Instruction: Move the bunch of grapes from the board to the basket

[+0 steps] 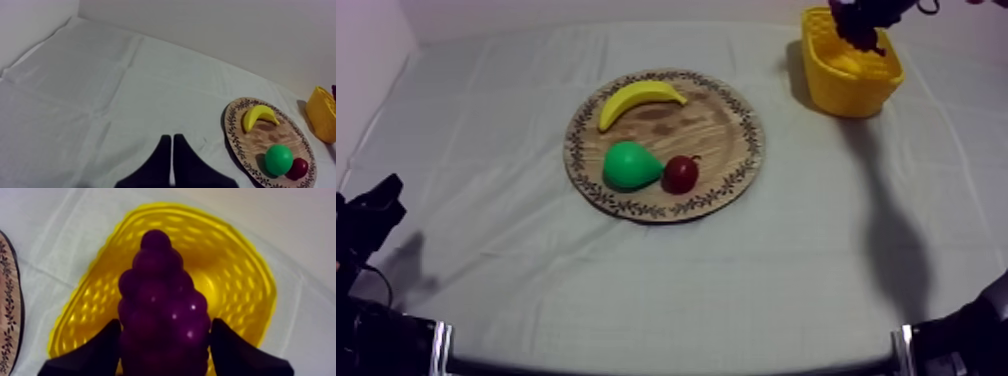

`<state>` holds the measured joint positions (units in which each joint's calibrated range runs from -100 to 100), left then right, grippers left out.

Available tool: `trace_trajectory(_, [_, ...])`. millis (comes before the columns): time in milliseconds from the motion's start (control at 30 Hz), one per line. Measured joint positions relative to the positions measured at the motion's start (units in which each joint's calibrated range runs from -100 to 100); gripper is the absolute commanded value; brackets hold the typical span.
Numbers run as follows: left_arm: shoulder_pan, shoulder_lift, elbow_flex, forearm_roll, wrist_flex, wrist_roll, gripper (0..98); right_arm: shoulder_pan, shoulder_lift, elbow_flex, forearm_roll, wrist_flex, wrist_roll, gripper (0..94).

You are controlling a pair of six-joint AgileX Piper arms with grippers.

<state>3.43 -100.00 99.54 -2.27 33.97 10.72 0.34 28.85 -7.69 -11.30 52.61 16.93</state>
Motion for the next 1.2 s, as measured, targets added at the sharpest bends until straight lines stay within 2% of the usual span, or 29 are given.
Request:
trace_trajectory(400, [0.00, 0.00, 0.00, 0.00, 0.00, 0.00, 0.0, 0.00, 2.35, 0.52, 0.76, -1.91, -0.49, 33.7])
trace_trajectory(600, [0.00, 0.00, 0.00, 0.00, 0.00, 0.00, 0.0, 0.15, 2.26, 0.99, 1.73, -2.96, -1.87, 61.0])
trace_trajectory(800, [0.00, 0.00, 0.00, 0.00, 0.00, 0.00, 0.0, 0.54, 1.11, 1.31, 2.54, -4.16, -4.70, 75.5])
trace_trajectory(967, [0.00, 0.00, 0.00, 0.00, 0.00, 0.00, 0.0, 0.76, -0.42, 2.13, 2.37, -4.39, -4.78, 77.3])
trace_trajectory(1200, [0.00, 0.00, 0.00, 0.00, 0.00, 0.00, 0.0, 1.14, -4.23, 6.77, 1.96, -5.98, -4.11, 70.1])
